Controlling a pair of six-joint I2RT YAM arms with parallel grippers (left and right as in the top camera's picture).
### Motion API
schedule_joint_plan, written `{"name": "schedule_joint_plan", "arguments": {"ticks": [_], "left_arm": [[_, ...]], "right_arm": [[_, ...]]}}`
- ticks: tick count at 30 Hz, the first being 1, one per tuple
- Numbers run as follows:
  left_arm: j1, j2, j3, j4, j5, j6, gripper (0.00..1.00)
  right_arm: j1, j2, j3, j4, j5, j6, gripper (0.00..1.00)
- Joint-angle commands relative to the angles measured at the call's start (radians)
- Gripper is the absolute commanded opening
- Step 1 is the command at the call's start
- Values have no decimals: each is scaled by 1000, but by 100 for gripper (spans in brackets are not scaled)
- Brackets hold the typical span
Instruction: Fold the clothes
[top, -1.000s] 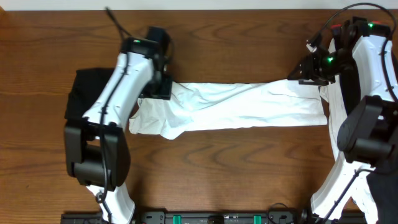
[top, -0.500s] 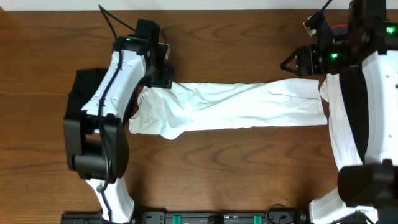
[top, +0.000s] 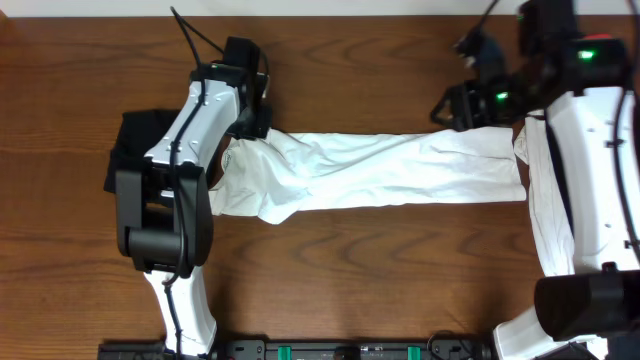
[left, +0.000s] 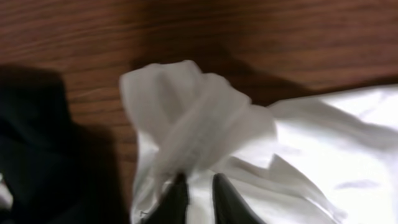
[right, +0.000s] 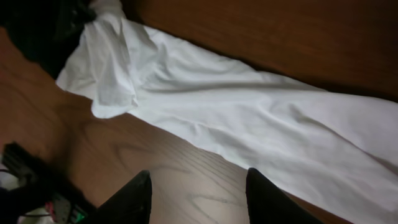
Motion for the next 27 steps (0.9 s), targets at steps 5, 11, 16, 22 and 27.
{"name": "schedule_joint_plan", "arguments": {"ticks": [5,11,16,22,27], "left_arm": [[59,6,0,-38,-19,15,6],[77,6,0,-55,-16,8,6],[77,6,0,-59,-13,-35,6],[77,-13,2,-146,11,-38,31],[80,-103,26,-242,11,-64,40]], "right_arm": [[163,13,-248,238,103,156,48],[282,13,-500,505,93,199,45],[372,13,-616,618,95,198,55],[398,11,-633,610,169,252,57],[350,-34,-628,623,161,255,60]]}}
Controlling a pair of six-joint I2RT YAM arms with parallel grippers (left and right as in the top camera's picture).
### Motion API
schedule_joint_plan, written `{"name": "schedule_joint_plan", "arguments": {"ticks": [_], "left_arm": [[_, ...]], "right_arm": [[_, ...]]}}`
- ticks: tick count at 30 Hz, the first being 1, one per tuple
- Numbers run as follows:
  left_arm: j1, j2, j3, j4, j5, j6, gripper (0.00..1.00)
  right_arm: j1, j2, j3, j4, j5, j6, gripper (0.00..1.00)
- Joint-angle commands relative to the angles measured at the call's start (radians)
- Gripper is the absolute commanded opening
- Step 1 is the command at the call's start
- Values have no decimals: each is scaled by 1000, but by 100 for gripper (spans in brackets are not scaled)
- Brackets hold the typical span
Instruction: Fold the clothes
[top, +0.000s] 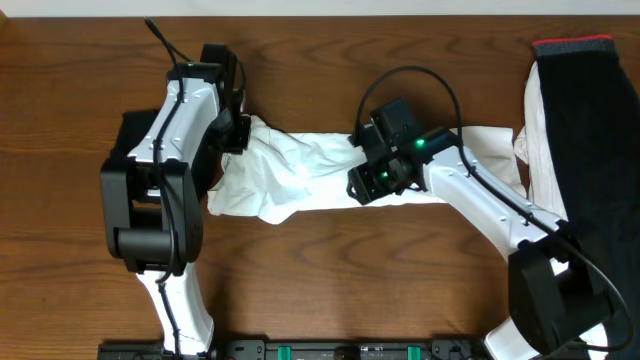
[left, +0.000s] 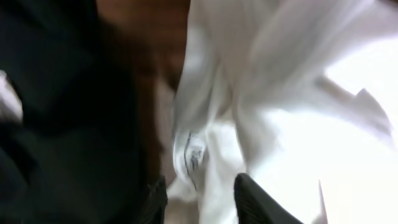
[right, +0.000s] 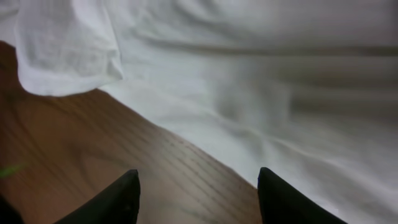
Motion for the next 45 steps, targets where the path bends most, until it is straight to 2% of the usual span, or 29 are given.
{"name": "schedule_joint_plan", "arguments": {"ticks": [1,3,7,12,17,20,23,26,35,36,45], "left_arm": [[4,-127,29,-54,6,-23,41],[4,-198,29,-88,6,-23,43],[4,-360,29,-140,6,-29,54],[20,-536,29,-186,6,-69,64],[28,-673,29,-230,6,-68,77],[28,-728,29,-250,6,-68,87],[28,-762,29,-258,6,-68,89],[28,-777,29,-266,6,-68,91],[28,-778,29,-290,6,-68,93],[28,-778,29,-288,6,-68,98],[28,-778,29,-288,6,-68,98]], "right_arm": [[-54,-69,5,3,15,25,61],[-105,-123,5,-3,15,36,65],[-258,-223,5,-47,15,92,85],[-517,-233,3,-124,-14,70,94],[-721,-117,0,-173,-111,-28,97],[-777,-14,0,-165,-116,-29,95],[-804,87,0,-138,-114,-35,89],[-818,150,0,-77,-115,-42,88],[-884,151,3,-3,-174,-150,87],[-898,151,3,3,-180,-152,88],[-930,156,2,89,-202,-151,87]]}}
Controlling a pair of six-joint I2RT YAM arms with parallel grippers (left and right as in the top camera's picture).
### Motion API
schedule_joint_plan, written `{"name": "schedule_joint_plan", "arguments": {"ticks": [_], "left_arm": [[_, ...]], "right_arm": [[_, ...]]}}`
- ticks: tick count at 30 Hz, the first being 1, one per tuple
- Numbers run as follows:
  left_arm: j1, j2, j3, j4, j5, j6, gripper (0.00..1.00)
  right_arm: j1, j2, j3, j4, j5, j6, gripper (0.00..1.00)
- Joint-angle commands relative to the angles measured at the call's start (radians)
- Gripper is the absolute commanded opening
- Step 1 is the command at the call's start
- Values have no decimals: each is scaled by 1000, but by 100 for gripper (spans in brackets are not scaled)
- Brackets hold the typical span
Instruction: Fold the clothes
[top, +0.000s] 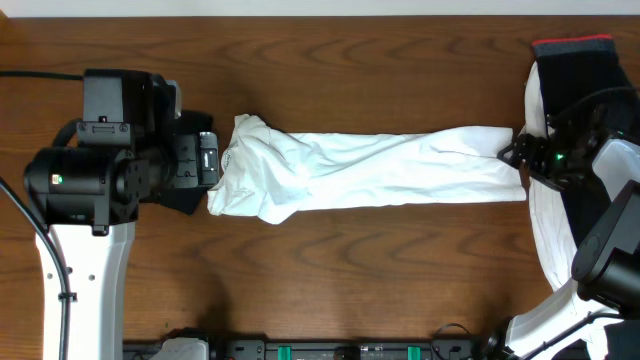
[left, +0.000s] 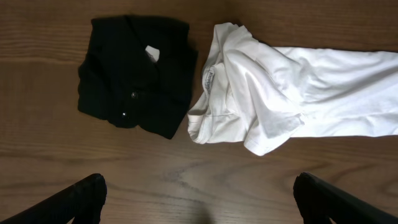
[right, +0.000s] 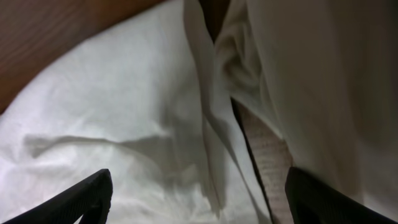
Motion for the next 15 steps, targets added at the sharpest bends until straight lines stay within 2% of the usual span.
{"name": "schedule_joint_plan", "arguments": {"ticks": [1,8,15], "left_arm": [[5,-2,13,-3,-2,-2,98],[5,-2,13,-3,-2,-2,98],[5,-2,13,-3,-2,-2,98]], "right_arm": [[3,-5,3,10,-29,-22,86],[40,47,0,-12,41,-2,80],[47,67,-3,-46,63,-3,65]]}}
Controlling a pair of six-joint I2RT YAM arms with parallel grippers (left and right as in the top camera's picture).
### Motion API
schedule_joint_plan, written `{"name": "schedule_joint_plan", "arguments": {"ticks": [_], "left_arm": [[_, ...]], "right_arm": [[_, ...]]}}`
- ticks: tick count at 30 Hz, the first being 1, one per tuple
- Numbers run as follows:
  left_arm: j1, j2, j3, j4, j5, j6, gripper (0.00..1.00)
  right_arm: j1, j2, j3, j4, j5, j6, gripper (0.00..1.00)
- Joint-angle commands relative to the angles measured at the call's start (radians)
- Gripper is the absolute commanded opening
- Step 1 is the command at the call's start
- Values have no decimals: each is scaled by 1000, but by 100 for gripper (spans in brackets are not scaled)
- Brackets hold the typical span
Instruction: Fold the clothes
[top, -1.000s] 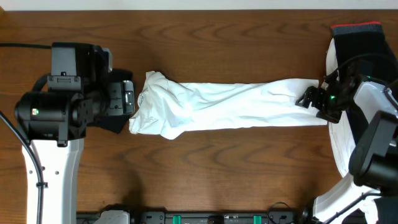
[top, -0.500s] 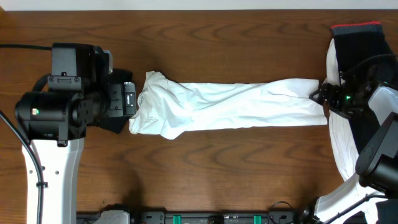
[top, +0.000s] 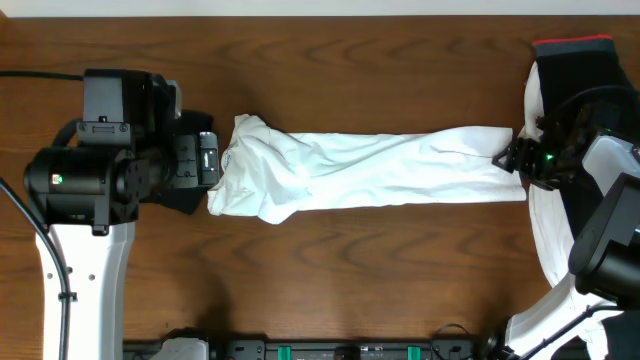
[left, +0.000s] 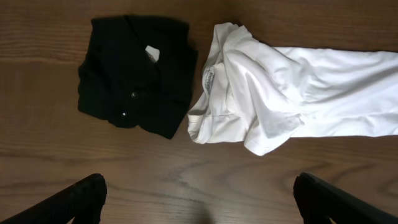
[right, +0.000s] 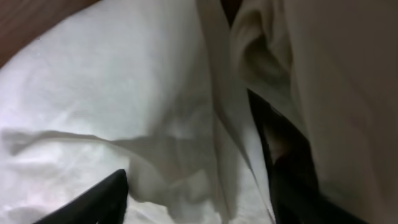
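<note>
A white shirt (top: 370, 170) lies stretched in a long band across the table, its collar end (left: 214, 74) bunched at the left. My left gripper (left: 199, 193) hangs high above the table near that end, open wide, nothing between its fingers. My right gripper (top: 512, 158) is down at the shirt's right end. In the right wrist view its fingers (right: 102, 199) stand apart on either side of a fold of the white hem (right: 217, 124), close over the cloth.
A folded black garment (left: 134, 84) lies just left of the shirt's collar. At the right table edge a pile holds a black garment with a red trim (top: 570, 60) and a white one (top: 545, 240).
My right gripper has shifted slightly left onto the shirt's right end, and its fingers stand closer together round the hem. The left arm and the shirt have not moved.
First my left gripper was shut on the collar end while the right was open near the right end. Then the left stood open by the collar and the right over the shirt's middle. Later the left was raised high and open, the right at the hem, as now.
</note>
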Motion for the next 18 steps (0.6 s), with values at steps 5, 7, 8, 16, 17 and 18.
{"name": "schedule_joint_plan", "arguments": {"ticks": [5,7,8,16,17,18], "left_arm": [[5,-2,13,-3,-2,-2,98],[5,-2,13,-3,-2,-2,98],[5,-2,13,-3,-2,-2,98],[5,-2,13,-3,-2,-2,98],[5,-2,13,-3,-2,-2,98],[5,-2,13,-3,-2,-2,98]], "right_arm": [[10,31,-5,-71,-6,2,42],[12,30,-5,-76,-6,3,33],[12,30,-5,-75,-11,3,28],[10,-51,10,-64,-66,4,1],[8,-73,14,-66,-61,4,1],[7,-100,19,-67,-43,24,1]]}}
